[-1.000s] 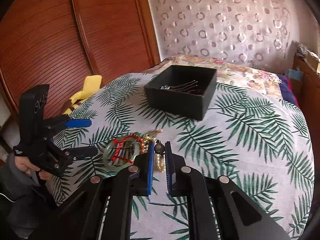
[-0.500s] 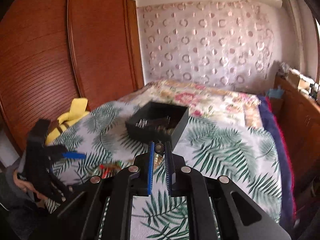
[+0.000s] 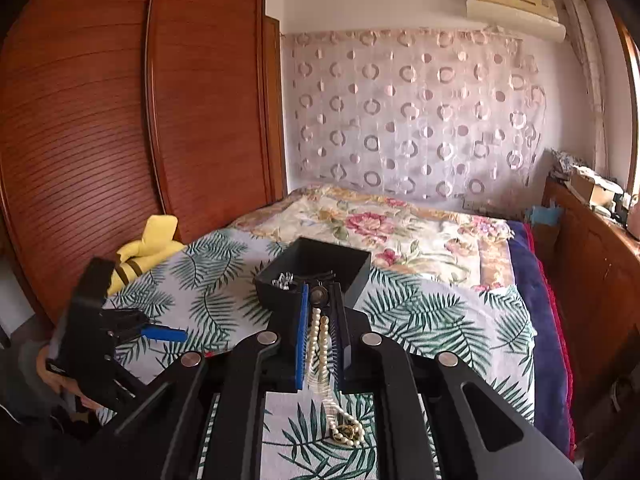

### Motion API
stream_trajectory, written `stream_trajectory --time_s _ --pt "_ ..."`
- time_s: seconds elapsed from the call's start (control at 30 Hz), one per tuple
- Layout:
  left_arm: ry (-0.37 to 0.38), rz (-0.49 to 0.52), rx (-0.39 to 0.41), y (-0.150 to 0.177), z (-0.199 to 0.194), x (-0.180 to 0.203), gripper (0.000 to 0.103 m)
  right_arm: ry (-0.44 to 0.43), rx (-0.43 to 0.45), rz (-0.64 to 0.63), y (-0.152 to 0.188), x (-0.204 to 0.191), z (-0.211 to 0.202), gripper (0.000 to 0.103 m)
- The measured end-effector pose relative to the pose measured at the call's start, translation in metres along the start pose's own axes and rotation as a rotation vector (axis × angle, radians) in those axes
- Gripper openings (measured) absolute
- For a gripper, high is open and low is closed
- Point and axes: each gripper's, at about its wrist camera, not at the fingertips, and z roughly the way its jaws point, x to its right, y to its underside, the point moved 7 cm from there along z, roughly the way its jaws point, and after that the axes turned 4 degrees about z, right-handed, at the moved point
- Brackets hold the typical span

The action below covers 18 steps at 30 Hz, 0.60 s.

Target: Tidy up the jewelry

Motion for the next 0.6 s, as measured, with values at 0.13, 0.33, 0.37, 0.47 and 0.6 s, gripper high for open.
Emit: stream_trajectory --time_s 0.13,0.33,0.37,0.47,0.6 --pt "0.025 0.091 -0.025 -0.006 0.01 0.025 0.055 -0.005 -0.018 0.013 0.007 0.0 0.006 0.012" --pt "0.034 0.14 -0.086 -0.003 0.029 0.036 0.034 -0.008 -0.031 0.008 0.01 -0.004 0.009 0.012" --pt "0.033 0.138 -0.092 -0.003 0.031 0.035 0.028 -0.008 -0.033 0.006 0.01 -0.005 0.01 0.012" --pt "0.047 0.137 -0.099 -0.001 0.032 0.034 0.007 -0.008 -0.033 0.007 0.011 -0.006 0.01 0.012" --pt "0.063 0.137 -0.091 0.001 0.028 0.035 0.006 -0.009 -0.036 0.004 0.012 -0.006 0.011 0.012"
